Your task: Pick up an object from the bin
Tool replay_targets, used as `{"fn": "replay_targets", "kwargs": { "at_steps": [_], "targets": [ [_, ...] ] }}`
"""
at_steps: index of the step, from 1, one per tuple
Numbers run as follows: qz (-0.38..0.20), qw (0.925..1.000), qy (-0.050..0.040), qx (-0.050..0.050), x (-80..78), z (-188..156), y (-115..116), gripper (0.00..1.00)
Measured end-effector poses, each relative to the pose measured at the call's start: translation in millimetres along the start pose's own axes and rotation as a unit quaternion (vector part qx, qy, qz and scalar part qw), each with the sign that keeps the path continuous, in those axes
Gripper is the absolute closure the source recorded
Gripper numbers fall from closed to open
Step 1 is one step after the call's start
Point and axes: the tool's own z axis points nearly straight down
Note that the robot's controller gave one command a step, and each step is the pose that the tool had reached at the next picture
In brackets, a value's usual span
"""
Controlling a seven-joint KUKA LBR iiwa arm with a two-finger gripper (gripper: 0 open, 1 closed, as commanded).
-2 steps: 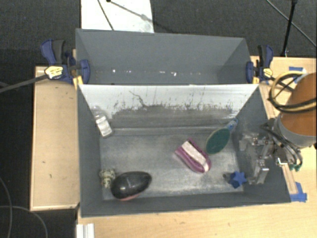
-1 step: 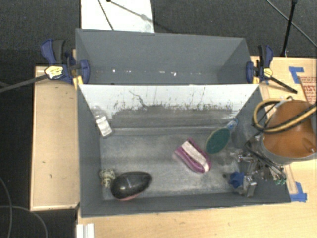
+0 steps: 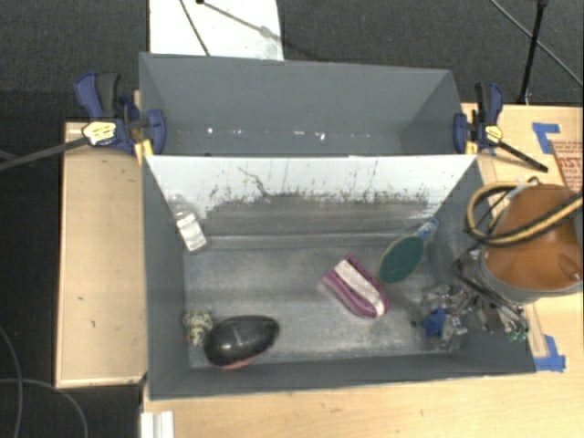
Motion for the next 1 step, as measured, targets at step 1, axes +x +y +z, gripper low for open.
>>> {"fn": "replay_targets", "kwargs": {
  "at_steps": [1],
  "targets": [
    [-0.006, 1.0, -0.0022, 0.002, 0.4, -142.0, -9.4, 1.0]
  ]
}}
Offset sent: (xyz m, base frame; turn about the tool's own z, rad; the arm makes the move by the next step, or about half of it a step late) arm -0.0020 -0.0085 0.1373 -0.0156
